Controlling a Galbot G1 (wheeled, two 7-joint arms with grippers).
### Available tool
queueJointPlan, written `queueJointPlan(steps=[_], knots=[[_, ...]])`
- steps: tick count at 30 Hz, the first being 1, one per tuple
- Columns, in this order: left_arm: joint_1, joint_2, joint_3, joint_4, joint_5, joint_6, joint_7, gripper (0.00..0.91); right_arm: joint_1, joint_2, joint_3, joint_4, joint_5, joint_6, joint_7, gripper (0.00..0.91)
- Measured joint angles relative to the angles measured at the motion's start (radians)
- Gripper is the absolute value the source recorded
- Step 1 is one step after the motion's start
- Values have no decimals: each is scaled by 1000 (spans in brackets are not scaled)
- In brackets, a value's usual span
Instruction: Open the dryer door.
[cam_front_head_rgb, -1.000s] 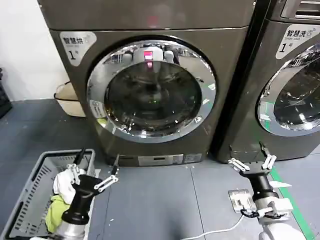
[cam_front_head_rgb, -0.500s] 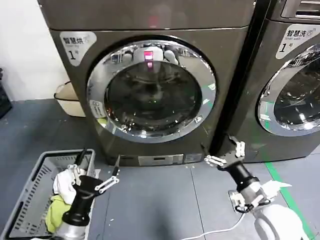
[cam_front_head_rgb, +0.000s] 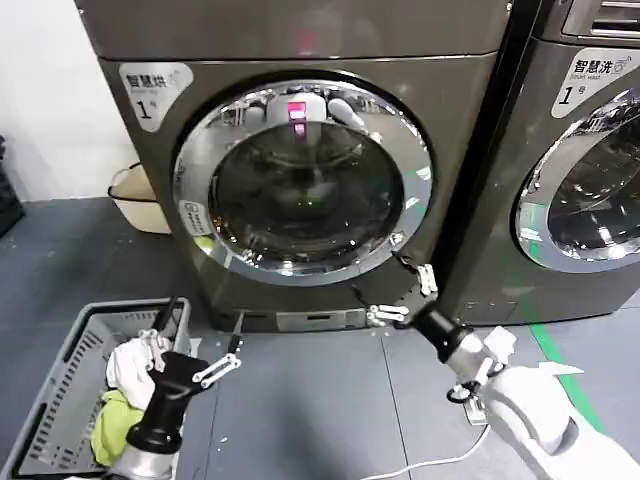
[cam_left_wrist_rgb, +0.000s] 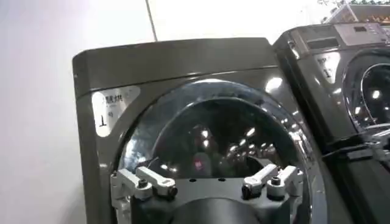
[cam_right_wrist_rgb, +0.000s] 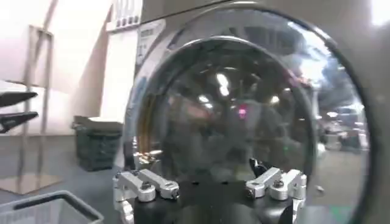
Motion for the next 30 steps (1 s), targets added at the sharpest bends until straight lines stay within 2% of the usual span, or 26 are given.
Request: queueJointPlan(steps=[17,30], knots=[[17,-6,1,-10,10,-1,4,907,388,45,-338,-143,135,-25,7,907],[20,-8,-3,-9,11,-2,4,907,601,135,-532,-271,213,-48,29,907]])
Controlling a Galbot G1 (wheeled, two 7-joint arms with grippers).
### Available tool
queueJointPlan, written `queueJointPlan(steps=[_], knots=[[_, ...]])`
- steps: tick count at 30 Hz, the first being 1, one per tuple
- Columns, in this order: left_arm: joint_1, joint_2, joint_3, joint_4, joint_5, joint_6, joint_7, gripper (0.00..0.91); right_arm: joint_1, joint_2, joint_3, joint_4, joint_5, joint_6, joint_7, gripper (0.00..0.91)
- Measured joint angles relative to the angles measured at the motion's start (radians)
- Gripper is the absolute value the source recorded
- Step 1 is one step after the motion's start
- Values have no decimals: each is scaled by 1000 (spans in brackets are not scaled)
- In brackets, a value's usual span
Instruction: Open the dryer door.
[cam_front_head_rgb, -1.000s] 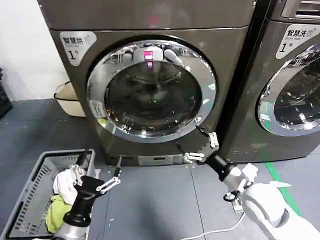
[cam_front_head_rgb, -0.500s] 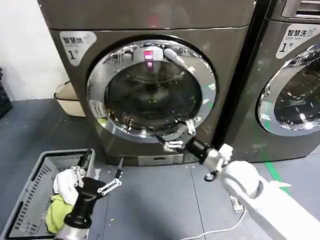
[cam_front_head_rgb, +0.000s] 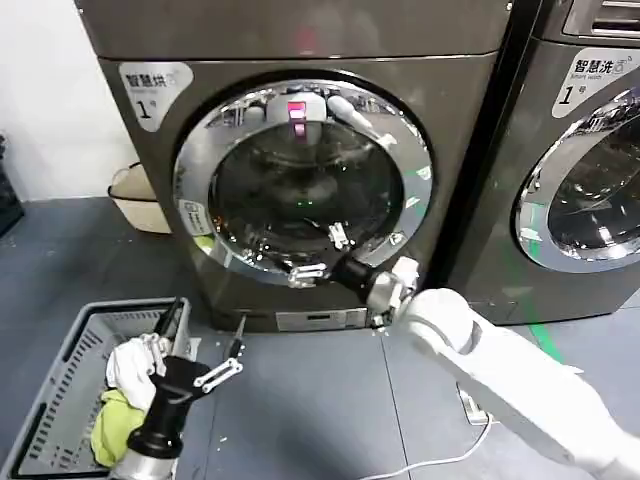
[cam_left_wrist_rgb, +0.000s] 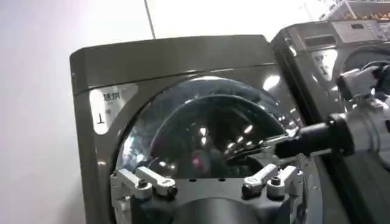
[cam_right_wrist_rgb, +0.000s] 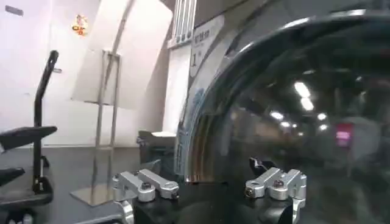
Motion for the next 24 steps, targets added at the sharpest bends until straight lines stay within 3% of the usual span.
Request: queueJointPlan(steps=[24], knots=[[5,4,-6,4,-3,0,0,907,177,182,-139,-191,43,-11,47,907]])
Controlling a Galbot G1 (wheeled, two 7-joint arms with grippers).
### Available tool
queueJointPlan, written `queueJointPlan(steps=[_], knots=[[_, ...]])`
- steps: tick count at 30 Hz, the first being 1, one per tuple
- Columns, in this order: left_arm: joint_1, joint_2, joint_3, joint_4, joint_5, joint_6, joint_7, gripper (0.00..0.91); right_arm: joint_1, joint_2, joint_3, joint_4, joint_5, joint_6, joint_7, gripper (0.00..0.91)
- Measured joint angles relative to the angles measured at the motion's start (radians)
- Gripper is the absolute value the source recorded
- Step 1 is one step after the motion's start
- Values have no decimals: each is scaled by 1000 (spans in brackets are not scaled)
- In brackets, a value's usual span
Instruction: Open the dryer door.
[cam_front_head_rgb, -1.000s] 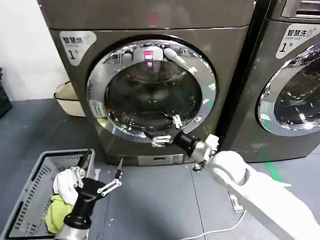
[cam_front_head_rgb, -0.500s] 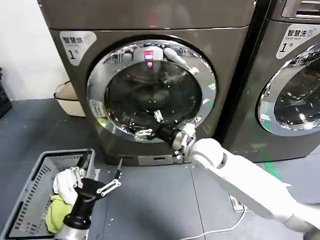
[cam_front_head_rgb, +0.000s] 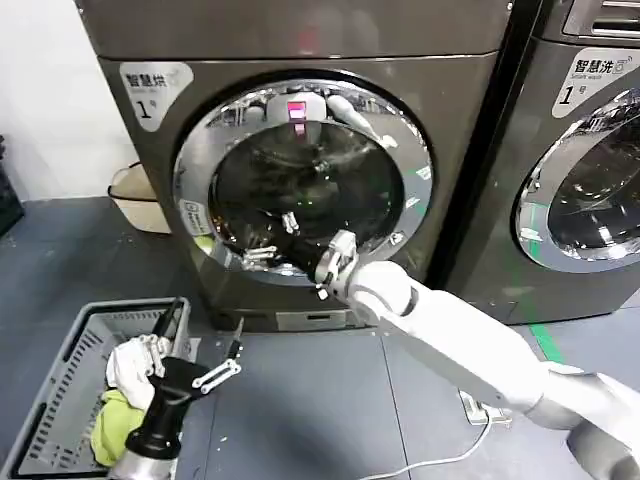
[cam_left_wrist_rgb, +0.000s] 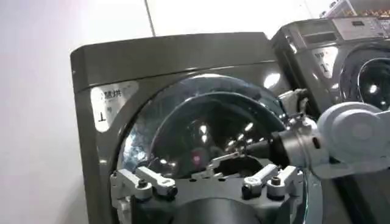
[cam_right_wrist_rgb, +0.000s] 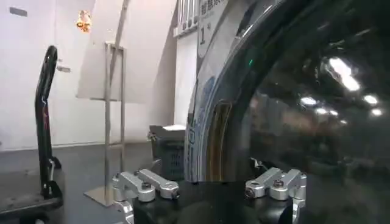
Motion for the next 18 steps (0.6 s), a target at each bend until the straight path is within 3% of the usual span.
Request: queueJointPlan(steps=[18], knots=[[1,0,-8,-2,-2,0,0,907,60,125,-53,-90,-2,-10,23,907]])
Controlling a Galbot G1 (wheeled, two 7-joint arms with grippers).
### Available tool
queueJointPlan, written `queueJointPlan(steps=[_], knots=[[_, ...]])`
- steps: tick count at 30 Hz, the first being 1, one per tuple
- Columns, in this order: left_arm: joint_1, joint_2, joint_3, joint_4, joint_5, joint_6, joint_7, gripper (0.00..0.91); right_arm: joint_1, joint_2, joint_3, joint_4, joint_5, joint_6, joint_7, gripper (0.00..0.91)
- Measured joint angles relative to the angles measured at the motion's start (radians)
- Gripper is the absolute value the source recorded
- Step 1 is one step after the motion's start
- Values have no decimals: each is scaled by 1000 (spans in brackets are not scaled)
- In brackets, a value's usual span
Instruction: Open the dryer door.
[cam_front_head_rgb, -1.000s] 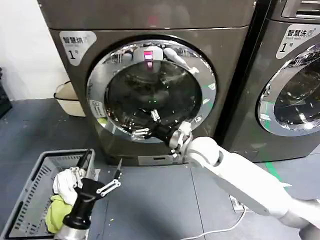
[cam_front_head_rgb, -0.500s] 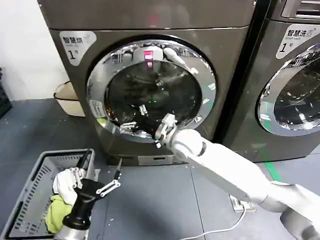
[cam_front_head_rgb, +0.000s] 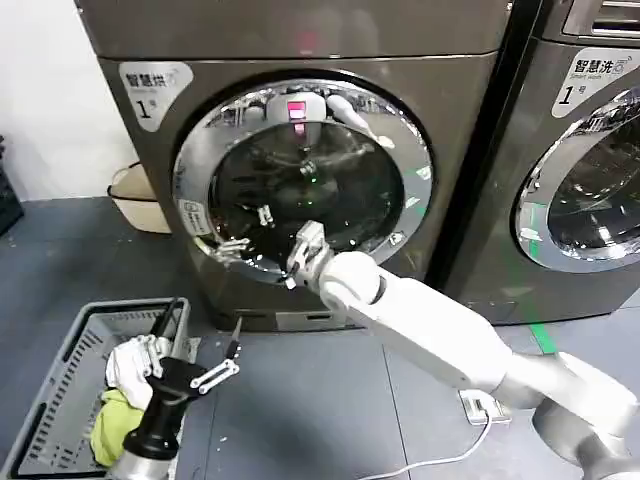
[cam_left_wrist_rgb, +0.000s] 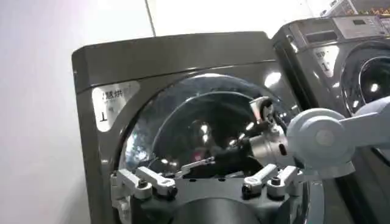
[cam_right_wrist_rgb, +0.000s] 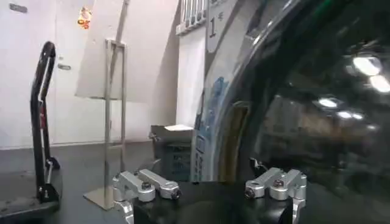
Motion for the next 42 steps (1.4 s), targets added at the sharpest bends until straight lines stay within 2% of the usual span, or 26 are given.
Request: queueJointPlan(steps=[18,29,38,42], knots=[[2,0,-4,-3,-3,0,0,907,43,121,-4,-155,1,4,-34,907],[4,2,-19,-4,-13,-1,0,907,68,154,-13,-223,5,2,-103,907],[11,6,-42,-3,-20,-2,1,907,70,138,-22,-201,26,-10,-148,907],[22,15,-69,8,-70,9,6,907,70,117,-32,-167,44,-18,-171,907]])
